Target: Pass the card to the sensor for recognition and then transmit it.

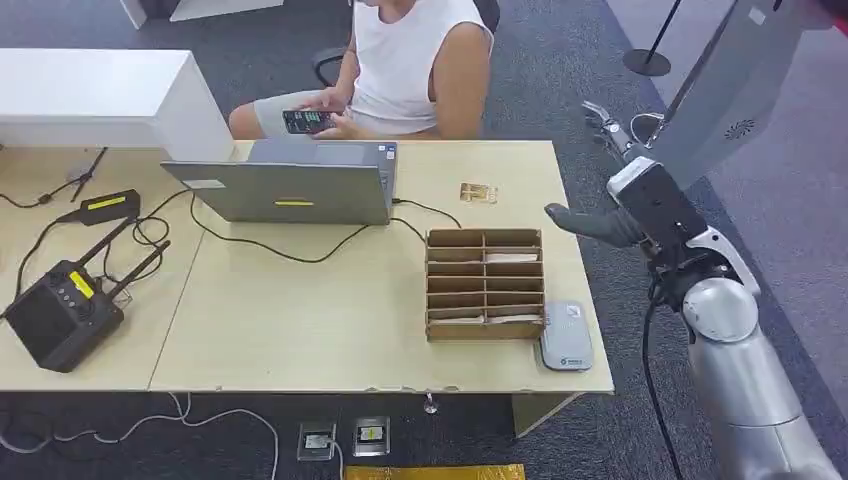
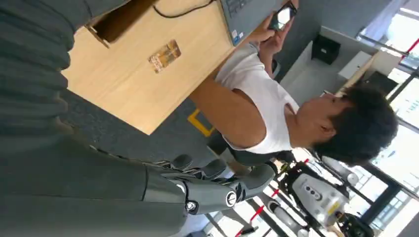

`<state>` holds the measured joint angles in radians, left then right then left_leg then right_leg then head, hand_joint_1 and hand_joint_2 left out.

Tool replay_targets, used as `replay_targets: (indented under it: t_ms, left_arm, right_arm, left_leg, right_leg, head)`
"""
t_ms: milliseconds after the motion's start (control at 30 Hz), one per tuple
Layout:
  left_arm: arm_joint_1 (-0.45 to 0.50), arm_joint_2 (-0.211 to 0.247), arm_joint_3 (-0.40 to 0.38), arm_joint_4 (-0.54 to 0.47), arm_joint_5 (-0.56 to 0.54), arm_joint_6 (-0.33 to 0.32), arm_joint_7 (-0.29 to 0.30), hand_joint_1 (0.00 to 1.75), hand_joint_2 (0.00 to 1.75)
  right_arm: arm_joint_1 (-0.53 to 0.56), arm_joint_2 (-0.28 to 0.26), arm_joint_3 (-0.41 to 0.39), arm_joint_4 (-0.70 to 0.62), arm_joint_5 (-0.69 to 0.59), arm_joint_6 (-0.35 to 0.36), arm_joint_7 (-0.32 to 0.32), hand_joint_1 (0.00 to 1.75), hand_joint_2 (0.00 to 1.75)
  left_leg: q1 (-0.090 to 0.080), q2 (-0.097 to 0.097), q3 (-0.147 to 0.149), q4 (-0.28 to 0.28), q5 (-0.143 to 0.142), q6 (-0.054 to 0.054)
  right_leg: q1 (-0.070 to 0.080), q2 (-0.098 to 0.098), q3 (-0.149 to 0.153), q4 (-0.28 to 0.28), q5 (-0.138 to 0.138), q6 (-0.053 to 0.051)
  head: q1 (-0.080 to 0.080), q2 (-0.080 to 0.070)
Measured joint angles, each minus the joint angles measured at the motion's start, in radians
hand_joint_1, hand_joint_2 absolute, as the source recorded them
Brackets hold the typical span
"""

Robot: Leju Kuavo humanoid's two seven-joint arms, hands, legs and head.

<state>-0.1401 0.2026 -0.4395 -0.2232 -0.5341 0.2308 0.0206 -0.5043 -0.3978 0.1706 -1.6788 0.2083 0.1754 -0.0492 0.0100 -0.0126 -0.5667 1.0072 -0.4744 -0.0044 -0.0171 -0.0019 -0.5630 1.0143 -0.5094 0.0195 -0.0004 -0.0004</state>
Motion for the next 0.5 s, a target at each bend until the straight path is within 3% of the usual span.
replay_targets:
  t_ms: [500]
  left_arm:
    - [0.000,0.005,0.035,0.000,0.004,0.001,0.003,0.00,0.00]
  right_arm:
    - [0.135,-0.017,-0.039,-0.126,0.072,0.102,0.063,0.00,1.75]
  left_leg:
    - [0.000,0.000,0.000,0.000,0.000,0.000]
  right_leg:
    - [0.000,0.000,0.000,0.000,0.000,0.000]
  head:
    - [0.000,0.000]
